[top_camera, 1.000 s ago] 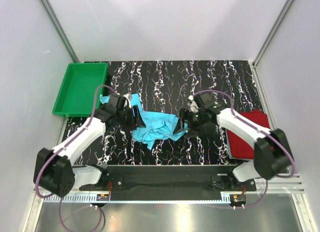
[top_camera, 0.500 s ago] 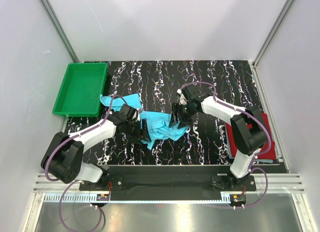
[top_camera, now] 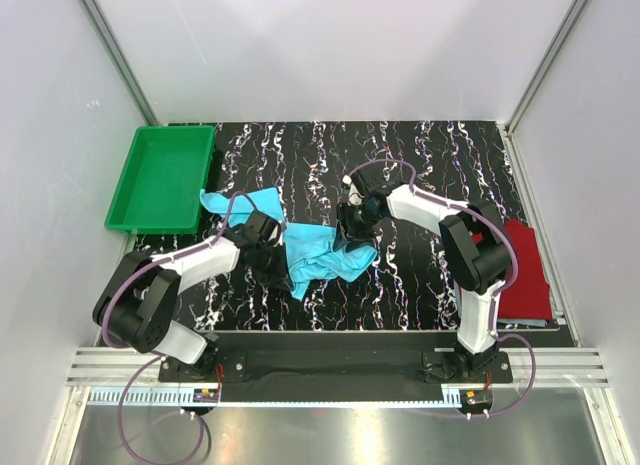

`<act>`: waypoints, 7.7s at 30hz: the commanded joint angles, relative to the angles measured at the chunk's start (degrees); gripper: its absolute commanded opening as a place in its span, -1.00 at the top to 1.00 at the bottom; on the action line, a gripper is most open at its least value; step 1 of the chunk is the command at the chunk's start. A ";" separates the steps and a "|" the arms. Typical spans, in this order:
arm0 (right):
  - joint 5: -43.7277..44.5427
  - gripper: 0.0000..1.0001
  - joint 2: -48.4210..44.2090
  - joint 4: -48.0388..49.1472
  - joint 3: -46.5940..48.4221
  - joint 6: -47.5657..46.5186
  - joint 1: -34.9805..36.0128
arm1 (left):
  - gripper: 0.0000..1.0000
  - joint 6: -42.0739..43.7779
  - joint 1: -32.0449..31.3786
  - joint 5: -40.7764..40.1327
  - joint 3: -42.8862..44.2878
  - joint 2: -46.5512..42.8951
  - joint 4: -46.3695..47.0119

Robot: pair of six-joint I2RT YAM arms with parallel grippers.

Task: Fold and stack the t-shirts
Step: Flatten the tshirt out

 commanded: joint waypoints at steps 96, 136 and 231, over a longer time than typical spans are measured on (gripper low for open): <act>19.81 -0.34 1.80 -10.48 13.69 2.04 -34.83 | -0.23 1.59 -19.96 11.54 25.82 8.45 1.73; 15.23 0.40 -8.42 -1.96 -5.74 12.32 -22.17 | -0.16 -5.88 30.42 -25.37 6.82 -6.86 -11.02; 15.68 -0.55 -33.81 -12.86 -20.76 18.92 -25.77 | 0.64 -5.37 24.18 -28.36 6.81 8.43 -5.04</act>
